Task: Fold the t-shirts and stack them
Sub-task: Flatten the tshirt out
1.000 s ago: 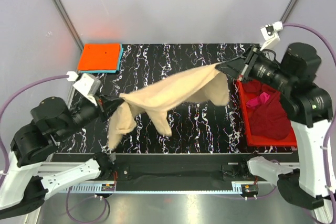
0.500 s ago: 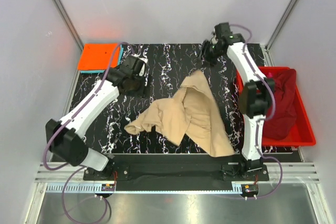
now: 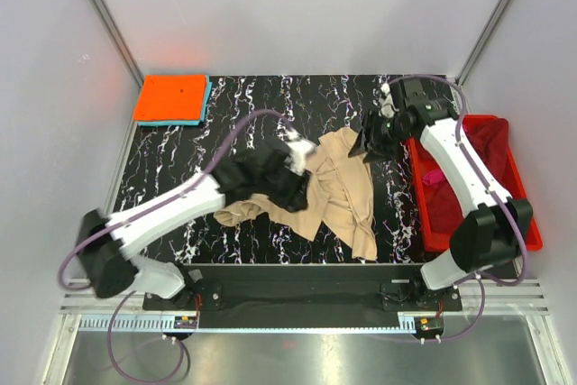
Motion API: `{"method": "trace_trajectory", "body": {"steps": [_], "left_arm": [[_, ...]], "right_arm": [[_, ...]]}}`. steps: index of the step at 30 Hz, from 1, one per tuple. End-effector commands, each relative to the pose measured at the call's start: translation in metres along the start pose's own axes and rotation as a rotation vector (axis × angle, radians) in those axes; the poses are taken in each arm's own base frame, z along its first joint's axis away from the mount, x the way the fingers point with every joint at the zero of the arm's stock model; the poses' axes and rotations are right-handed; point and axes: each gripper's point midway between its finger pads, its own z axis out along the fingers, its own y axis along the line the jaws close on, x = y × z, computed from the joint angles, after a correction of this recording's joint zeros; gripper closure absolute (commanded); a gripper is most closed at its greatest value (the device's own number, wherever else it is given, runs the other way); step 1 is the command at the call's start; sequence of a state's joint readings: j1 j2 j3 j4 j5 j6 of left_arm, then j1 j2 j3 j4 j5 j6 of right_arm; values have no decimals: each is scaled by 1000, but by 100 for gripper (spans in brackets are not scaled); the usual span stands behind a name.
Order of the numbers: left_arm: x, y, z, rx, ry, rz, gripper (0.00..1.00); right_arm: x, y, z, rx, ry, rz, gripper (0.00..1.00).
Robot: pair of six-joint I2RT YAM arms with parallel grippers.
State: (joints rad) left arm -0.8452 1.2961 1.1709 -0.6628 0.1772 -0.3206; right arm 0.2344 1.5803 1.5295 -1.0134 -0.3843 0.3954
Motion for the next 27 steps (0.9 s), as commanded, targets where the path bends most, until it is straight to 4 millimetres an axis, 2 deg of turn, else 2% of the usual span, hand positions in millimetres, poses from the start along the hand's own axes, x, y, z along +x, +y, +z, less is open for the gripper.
{"method": "trace_trajectory", "body": {"steps": [1,2,3,5,6,9,15,18,27], "left_arm": [[16,-45,48,121,58,88,53],[20,-49,57,122,70,97,60],[29,-51,73,109,100,110,64],[38,-49,87,85,136,112,66],[51,-44,99,45,183,117,66],[68,-32,115,-50,243,132,64],[82,-19,130,-133,296,137,67],[88,-16,134,-147,324,134,58],[102,-8,153,-163,364,144,58]], "right_arm": [[30,-18,19,3,66,-5,45],[35,-20,18,9,66,-11,45],[41,-24,17,13,68,-13,45],[45,-30,14,32,63,-22,45],[50,-32,13,38,67,-24,45],[56,-36,11,51,68,-26,45],[59,-39,7,60,45,-22,45],[60,-42,8,70,43,-17,45],[62,-42,8,59,42,-6,46]]}}
